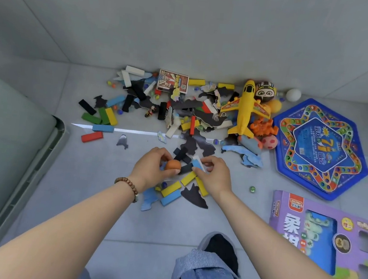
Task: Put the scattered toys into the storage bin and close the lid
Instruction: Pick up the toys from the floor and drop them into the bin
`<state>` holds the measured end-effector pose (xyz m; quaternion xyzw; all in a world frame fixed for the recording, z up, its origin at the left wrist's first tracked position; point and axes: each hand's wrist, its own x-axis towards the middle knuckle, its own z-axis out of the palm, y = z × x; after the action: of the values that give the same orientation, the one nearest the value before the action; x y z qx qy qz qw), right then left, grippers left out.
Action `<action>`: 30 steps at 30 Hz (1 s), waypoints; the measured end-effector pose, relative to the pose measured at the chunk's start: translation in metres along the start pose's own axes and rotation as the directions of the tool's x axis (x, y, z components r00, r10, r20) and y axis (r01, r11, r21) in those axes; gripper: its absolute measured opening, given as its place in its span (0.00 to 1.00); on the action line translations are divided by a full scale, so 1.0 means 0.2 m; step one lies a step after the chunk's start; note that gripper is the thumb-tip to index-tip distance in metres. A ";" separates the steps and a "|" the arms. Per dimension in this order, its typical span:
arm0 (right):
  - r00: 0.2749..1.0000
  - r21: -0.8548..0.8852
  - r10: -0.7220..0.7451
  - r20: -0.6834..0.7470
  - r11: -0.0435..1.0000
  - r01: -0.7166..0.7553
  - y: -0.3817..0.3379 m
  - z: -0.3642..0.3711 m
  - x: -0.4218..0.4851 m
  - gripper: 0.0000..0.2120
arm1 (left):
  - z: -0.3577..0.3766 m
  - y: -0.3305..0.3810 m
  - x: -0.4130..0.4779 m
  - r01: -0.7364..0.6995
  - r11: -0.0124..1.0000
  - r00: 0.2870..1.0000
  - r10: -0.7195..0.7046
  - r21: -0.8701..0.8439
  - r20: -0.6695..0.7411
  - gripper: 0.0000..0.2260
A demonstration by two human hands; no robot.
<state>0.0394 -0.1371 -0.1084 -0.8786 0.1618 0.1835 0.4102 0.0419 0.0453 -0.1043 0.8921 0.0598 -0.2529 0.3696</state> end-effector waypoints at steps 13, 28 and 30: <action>0.987 0.384 0.137 -0.086 0.919 -0.094 0.03 -0.07 0.00 0.08 | -0.03 0.02 -0.03 0.023 0.917 0.998 -0.043 -0.398 -0.041 0.15; 0.990 0.021 0.046 -0.130 0.999 -0.043 0.18 -0.01 -0.18 0.21 | -0.05 -0.04 -0.15 0.139 0.844 0.980 -0.193 -0.518 -0.053 0.17; 0.986 -0.055 0.033 -0.161 0.998 -0.042 0.17 0.01 -0.19 0.22 | -0.05 -0.05 -0.17 0.137 0.838 0.978 -0.200 -0.529 -0.064 0.16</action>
<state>-0.0092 -0.1508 -0.1147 -0.8989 0.2053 0.1250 0.3665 0.0132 0.0625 -0.0881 0.7629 0.2259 -0.2065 0.5695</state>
